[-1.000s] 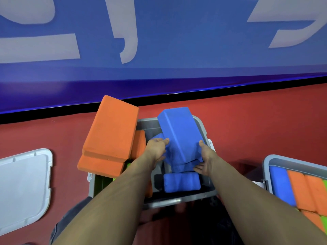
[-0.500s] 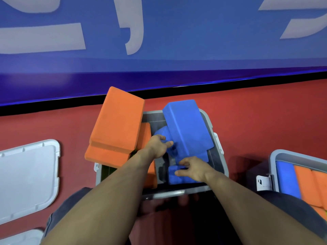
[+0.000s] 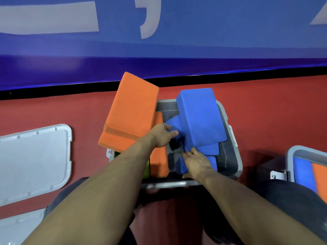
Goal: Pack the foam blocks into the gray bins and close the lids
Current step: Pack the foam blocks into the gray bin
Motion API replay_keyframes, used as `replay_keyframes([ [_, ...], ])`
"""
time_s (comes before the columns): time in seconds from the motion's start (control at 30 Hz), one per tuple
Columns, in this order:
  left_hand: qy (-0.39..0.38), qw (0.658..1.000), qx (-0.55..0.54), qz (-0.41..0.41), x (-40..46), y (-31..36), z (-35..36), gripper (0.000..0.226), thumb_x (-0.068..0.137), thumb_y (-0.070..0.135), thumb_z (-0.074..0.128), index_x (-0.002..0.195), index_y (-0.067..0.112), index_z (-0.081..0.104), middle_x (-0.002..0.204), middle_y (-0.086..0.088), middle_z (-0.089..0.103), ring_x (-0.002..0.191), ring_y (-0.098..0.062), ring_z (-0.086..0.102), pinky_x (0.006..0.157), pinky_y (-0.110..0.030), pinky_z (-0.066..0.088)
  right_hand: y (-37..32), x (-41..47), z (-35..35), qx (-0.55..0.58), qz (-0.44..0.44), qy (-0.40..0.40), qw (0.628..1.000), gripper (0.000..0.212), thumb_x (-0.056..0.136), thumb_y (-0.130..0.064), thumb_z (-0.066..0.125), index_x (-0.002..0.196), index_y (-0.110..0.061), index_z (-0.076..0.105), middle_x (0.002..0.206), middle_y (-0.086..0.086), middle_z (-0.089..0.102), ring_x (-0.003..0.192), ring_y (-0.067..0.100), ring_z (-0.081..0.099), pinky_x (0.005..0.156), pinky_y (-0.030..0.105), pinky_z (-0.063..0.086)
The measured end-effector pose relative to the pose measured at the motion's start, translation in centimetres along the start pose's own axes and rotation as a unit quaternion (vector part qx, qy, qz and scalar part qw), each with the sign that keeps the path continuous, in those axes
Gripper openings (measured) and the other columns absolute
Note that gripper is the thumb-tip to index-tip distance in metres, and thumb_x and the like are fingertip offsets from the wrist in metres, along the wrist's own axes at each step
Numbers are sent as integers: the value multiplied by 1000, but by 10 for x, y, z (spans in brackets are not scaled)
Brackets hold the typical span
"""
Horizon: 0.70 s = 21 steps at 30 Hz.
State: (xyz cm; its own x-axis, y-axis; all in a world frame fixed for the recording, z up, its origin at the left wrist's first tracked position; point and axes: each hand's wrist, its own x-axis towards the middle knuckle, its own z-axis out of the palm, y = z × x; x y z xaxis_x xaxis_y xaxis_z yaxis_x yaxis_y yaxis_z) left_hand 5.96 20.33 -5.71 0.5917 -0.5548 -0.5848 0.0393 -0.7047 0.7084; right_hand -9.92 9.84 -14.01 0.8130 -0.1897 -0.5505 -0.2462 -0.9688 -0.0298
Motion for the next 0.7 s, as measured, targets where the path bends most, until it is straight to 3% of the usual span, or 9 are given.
replay_keyframes([
  [0.2, -20, 1000, 12, 2, -3, 1, -3, 53, 99, 33, 62, 139, 0, 52, 140, -31, 53, 129, -46, 52, 103, -48, 46, -4, 4, 2, 15, 24, 31, 999, 78, 78, -58, 76, 137, -16, 48, 137, 1, 51, 133, 24, 35, 111, 34, 32],
  [0.3, -23, 1000, 8, -3, -4, 2, -4, 52, 99, 34, 63, 138, 1, 54, 138, -29, 56, 128, -44, 53, 103, -48, 47, -3, 0, -2, 67, 40, 74, 994, 84, 80, -62, 72, 146, -17, 44, 139, -2, 52, 137, 21, 35, 112, 33, 33],
  [0.37, -22, 1000, 6, 2, -4, 2, -5, 47, 99, 33, 62, 132, 0, 58, 112, -16, 69, 106, -39, 64, 90, -43, 51, -5, -5, -7, 113, 53, 98, 987, 88, 83, -62, 69, 151, -16, 39, 144, -2, 51, 141, 19, 33, 112, 33, 36],
  [0.43, -14, 1000, 5, 2, -5, 5, -6, 40, 100, 32, 62, 123, -1, 63, 75, 0, 57, 73, -22, 55, 72, -32, 44, -10, -8, -11, 146, 61, 106, 982, 89, 83, -62, 69, 152, -16, 37, 147, -2, 49, 141, 19, 36, 110, 34, 39],
  [0.5, -8, 1000, 15, 0, -8, 7, -5, 39, 100, 31, 61, 119, -4, 64, 67, 2, 49, 61, -17, 47, 64, -29, 41, -13, -10, -15, 166, 72, 100, 978, 88, 83, -61, 70, 151, -18, 37, 145, -2, 49, 138, 21, 42, 108, 36, 43],
  [0.53, -13, 1000, 16, 3, -11, 9, -5, 41, 100, 31, 61, 120, -5, 63, 70, -2, 55, 65, -22, 52, 65, -31, 44, -13, -11, -17, 170, 79, 95, 978, 87, 83, -62, 70, 150, -18, 38, 143, -3, 49, 135, 21, 46, 105, 38, 45],
  [0.6, -18, 1000, 13, 4, -14, 9, -6, 45, 99, 32, 62, 129, -2, 60, 107, -16, 71, 100, -37, 66, 86, -41, 52, -13, -10, -20, 166, 89, 89, 978, 87, 81, -65, 69, 148, -19, 39, 139, -4, 50, 130, 21, 51, 101, 40, 48],
  [0.63, -19, 1000, 14, -3, -18, 11, -6, 47, 99, 33, 62, 132, 0, 58, 126, -22, 65, 118, -41, 61, 97, -45, 50, -13, -10, -22, 162, 92, 88, 979, 87, 81, -67, 68, 148, -20, 40, 138, -4, 51, 128, 21, 52, 99, 41, 49],
  [0.7, -14, 1000, 20, -7, -19, 9, -6, 45, 100, 32, 61, 134, 2, 57, 134, -25, 61, 125, -43, 56, 101, -47, 48, -12, -9, -25, 150, 95, 91, 980, 83, 81, -70, 65, 145, -21, 43, 135, -5, 52, 126, 20, 53, 96, 41, 49],
])
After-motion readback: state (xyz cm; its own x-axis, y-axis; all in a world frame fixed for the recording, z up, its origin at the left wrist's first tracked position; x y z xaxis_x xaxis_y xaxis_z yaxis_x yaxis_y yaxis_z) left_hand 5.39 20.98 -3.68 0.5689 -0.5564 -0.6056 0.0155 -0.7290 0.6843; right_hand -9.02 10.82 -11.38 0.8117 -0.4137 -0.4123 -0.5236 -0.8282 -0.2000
